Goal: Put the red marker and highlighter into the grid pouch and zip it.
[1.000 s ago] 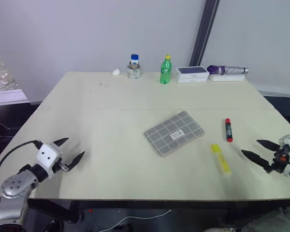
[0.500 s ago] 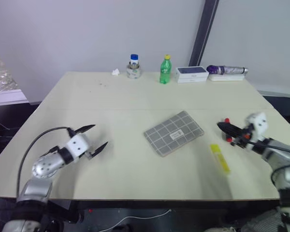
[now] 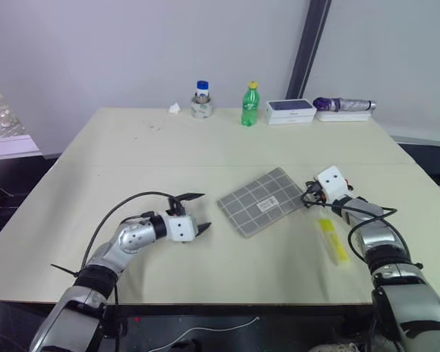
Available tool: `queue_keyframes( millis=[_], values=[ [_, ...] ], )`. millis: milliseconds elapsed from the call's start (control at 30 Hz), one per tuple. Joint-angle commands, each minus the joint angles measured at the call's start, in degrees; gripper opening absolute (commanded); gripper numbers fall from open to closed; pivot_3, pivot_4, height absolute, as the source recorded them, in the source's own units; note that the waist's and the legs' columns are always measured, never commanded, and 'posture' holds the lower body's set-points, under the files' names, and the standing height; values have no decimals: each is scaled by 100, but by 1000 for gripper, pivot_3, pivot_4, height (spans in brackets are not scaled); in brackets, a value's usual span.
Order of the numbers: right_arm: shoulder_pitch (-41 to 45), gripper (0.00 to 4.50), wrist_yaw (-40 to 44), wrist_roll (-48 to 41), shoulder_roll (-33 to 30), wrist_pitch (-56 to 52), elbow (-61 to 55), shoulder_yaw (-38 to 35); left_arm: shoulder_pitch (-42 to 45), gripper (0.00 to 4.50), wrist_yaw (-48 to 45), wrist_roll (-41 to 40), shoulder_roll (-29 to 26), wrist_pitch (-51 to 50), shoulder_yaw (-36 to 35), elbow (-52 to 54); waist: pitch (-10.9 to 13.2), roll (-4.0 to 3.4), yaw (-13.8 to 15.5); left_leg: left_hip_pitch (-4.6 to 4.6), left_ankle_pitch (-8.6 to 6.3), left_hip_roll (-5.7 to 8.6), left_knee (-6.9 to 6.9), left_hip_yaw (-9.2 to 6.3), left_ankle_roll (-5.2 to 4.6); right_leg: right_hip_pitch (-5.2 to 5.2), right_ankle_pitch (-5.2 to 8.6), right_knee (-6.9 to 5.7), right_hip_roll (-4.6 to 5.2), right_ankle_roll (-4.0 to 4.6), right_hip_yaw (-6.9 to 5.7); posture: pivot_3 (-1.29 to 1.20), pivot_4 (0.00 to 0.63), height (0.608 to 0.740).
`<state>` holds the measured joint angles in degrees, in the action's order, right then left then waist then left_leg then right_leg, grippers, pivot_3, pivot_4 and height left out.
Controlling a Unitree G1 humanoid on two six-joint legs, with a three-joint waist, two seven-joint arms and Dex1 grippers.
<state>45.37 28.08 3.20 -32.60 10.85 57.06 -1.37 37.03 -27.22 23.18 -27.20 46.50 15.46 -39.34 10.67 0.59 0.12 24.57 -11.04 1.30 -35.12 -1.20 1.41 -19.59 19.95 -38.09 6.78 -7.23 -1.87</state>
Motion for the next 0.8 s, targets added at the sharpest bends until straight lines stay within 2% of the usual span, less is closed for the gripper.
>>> queue_keyframes(
  millis=[33,300,533,633,800],
  values=[
    [305,27,-65,159,106,314,212,127,307,4500,241,399,136,289,374,-334,0,0,-13,0,0,0,-1,0,0,0,0,-1,0,0,0,0,150,740],
    [473,27,-97,233,217,488,542,204,811,4500,599,786,375,608,805,-958,-1,0,-23,-2,1,1,-3,-3,-1,5,0,-3,0,0,-1,0,150,740],
    [606,27,-33,307,200,505,652,279,946,4500,455,772,623,946,1048,-1136,-1,0,-29,-4,1,2,-4,-3,0,7,0,-3,0,0,-1,0,150,740],
    [649,27,-43,326,209,498,662,284,928,4500,49,388,589,998,1006,-1041,-1,-1,-37,-4,1,2,-4,-2,0,7,0,-3,0,0,-1,0,150,740],
    [683,27,-64,372,181,504,674,296,917,4500,-432,-13,195,969,828,-784,-1,-1,-93,-4,2,1,-2,-2,2,5,0,-2,0,0,-1,0,150,740]
  ],
)
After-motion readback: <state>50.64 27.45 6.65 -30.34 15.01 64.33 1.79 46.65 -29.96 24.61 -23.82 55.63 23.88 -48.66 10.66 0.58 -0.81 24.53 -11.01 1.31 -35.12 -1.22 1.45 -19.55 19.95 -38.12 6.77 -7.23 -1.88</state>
